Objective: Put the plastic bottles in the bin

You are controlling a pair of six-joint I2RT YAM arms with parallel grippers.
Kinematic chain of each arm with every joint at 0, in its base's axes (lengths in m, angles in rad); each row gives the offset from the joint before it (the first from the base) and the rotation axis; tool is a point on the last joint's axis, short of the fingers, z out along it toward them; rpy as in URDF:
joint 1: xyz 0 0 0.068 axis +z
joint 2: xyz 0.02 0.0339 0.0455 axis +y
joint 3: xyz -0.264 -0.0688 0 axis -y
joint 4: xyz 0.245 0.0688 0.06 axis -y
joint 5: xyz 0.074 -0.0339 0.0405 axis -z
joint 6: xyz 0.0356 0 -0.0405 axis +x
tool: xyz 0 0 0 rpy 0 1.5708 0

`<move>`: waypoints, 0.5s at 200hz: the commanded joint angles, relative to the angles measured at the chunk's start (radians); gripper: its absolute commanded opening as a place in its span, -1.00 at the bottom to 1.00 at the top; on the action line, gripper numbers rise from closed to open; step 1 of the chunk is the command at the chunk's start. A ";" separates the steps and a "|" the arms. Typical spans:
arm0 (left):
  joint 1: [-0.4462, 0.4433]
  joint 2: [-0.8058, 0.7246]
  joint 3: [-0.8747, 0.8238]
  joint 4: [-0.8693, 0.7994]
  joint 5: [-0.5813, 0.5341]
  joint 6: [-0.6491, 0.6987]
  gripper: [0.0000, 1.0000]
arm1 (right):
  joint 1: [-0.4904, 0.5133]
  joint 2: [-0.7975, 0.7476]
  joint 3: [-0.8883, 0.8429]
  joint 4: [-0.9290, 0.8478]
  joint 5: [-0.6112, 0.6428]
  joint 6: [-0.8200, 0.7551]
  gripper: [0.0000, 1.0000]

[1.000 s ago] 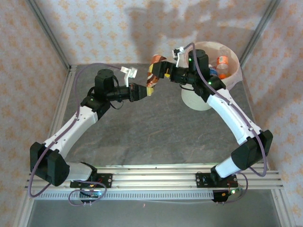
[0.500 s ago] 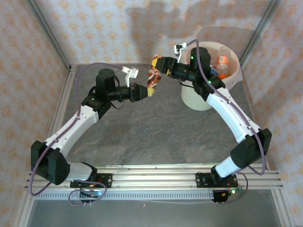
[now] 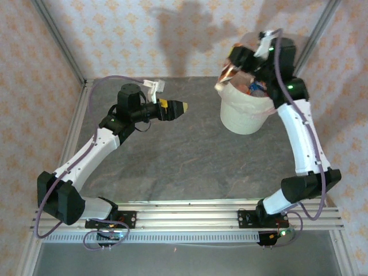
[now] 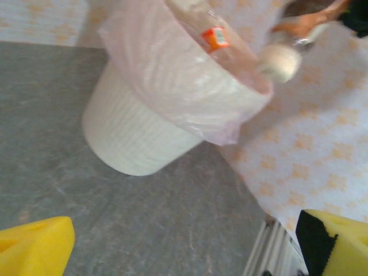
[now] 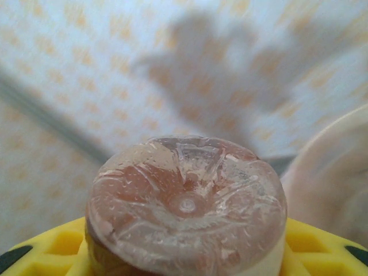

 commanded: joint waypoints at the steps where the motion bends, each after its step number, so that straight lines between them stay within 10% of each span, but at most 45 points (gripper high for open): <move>1: 0.048 -0.003 -0.013 0.023 -0.144 -0.085 1.00 | -0.053 0.018 0.121 -0.164 0.211 -0.147 -0.09; 100: 0.141 0.014 -0.163 0.068 -0.474 -0.320 1.00 | -0.176 0.440 0.628 -0.724 0.221 -0.336 -0.04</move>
